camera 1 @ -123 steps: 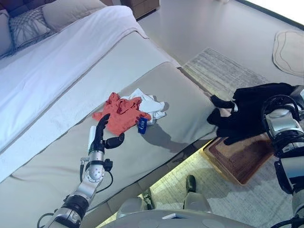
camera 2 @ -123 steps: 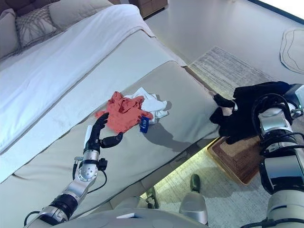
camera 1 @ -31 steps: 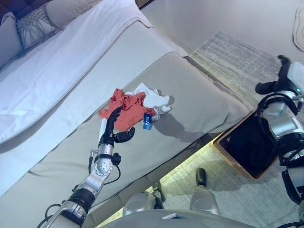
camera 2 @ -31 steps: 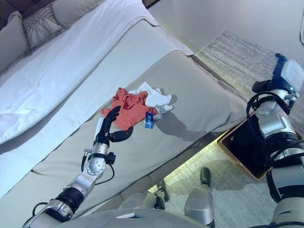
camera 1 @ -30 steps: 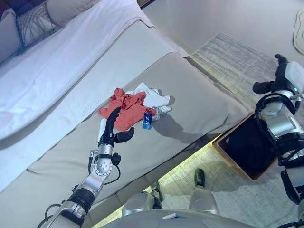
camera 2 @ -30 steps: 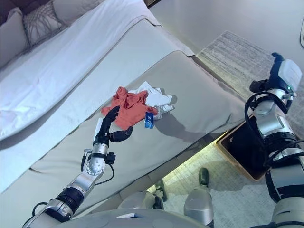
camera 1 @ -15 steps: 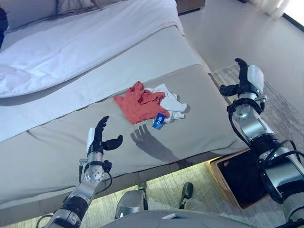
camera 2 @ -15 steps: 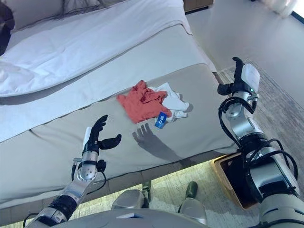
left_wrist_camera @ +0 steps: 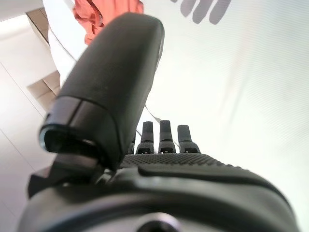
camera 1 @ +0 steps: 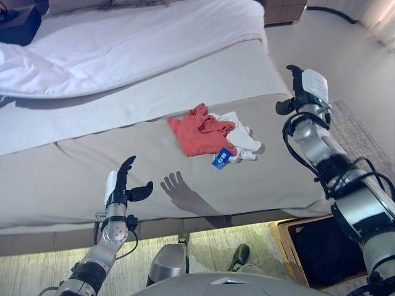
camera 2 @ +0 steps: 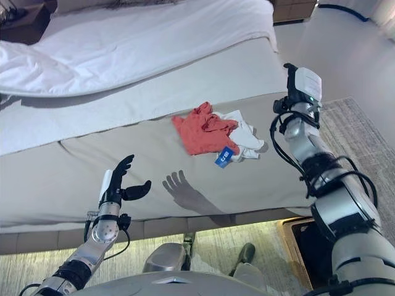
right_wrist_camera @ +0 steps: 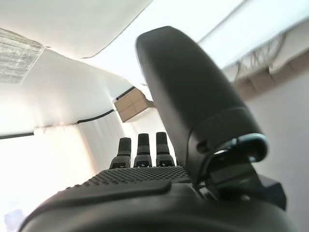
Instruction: Pick up the clothes from the bed and place them into the basket
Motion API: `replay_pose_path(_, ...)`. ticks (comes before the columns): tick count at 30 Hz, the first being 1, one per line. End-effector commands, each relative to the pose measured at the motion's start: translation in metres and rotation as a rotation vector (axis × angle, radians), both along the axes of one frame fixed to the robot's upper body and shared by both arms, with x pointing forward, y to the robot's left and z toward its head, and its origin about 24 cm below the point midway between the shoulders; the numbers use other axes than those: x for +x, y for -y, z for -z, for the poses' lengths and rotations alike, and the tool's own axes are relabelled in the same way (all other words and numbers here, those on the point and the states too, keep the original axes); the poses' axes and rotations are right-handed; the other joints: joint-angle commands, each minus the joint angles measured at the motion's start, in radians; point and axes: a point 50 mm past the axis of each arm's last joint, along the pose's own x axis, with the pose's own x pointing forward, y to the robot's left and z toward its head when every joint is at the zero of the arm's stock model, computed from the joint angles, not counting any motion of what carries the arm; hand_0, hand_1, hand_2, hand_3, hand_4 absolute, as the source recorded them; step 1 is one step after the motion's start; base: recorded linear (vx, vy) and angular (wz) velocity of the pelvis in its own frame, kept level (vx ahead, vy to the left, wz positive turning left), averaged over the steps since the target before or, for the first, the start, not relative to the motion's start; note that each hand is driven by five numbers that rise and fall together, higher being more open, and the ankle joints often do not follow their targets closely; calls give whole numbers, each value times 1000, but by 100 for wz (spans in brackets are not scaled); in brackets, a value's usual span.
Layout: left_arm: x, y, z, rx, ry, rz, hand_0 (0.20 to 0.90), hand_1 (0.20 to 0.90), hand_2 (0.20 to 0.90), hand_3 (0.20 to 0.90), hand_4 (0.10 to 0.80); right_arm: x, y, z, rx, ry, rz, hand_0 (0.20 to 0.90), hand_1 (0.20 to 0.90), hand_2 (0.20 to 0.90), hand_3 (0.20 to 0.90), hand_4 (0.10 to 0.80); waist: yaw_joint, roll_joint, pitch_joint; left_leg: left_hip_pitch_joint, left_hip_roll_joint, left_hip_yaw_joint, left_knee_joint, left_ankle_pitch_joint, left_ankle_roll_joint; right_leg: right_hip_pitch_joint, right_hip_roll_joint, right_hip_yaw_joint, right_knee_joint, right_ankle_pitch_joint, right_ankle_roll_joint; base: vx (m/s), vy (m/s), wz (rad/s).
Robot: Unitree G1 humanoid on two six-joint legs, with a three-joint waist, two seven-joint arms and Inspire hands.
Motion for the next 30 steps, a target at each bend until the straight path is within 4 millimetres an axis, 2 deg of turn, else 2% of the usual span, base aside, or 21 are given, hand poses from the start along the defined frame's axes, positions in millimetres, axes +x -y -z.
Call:
replay_pose_path(1, 40, 6, -62, 5, 332, 86, 900, 900, 900, 900, 800, 15, -22, -105, -170, 258, -41, 900, 900, 900, 900, 800, 74, 5, 111, -49, -7, -25, 236, -200, -21, -71, -58, 16, 311, -194, -57, -114, 38, 25)
replay_pose_path(3, 46, 12, -71, -13, 374, 101, 900, 900, 900, 900, 800, 18, -23, -110, -193, 251, -23, 900, 900, 900, 900, 800, 94, 16, 159, -109, -20, -46, 349, -243, -4, -119, -89, 10, 433, -236, -73, -57, 71, 21)
replay_pose_path(9, 44, 22, -74, -62, 388, 110, 900, 900, 900, 900, 800, 21, -24, -106, -198, 215, 6, 900, 900, 900, 900, 800, 133, 31, 221, -196, -50, -83, 490, -299, 29, -188, -140, -1, 593, -282, -85, 16, 66, 30)
replay_pose_path(14, 39, 26, -82, -79, 434, 152, 900, 900, 900, 900, 800, 21, -23, -128, -217, 247, 55, 900, 900, 900, 900, 800, 174, 48, 282, -317, -103, -103, 619, -341, 61, -299, -187, -4, 747, -319, -91, -8, 47, 17)
replay_pose_path(20, 35, 29, -93, -109, 499, 165, 900, 900, 900, 900, 800, 20, -25, -135, -258, 245, 60, 900, 900, 900, 900, 800, 179, 68, 283, -471, -129, -104, 765, -397, 91, -459, -199, 12, 903, -366, -100, -35, 33, 20)
replay_pose_path(25, 32, 35, -103, -159, 556, 170, 900, 900, 900, 900, 800, 22, -24, -134, -261, 206, 79, 900, 900, 900, 900, 800, 184, 79, 283, -546, -132, -107, 839, -421, 100, -538, -197, 20, 978, -395, -106, -30, 30, 6)
replay_pose_path(30, 30, 37, -113, -192, 616, 183, 900, 900, 900, 900, 800, 22, -10, -130, -268, 143, 135, 900, 900, 900, 900, 800, 192, 91, 283, -626, -139, -117, 907, -436, 110, -618, -195, 27, 1045, -416, -116, -18, 5, 3)
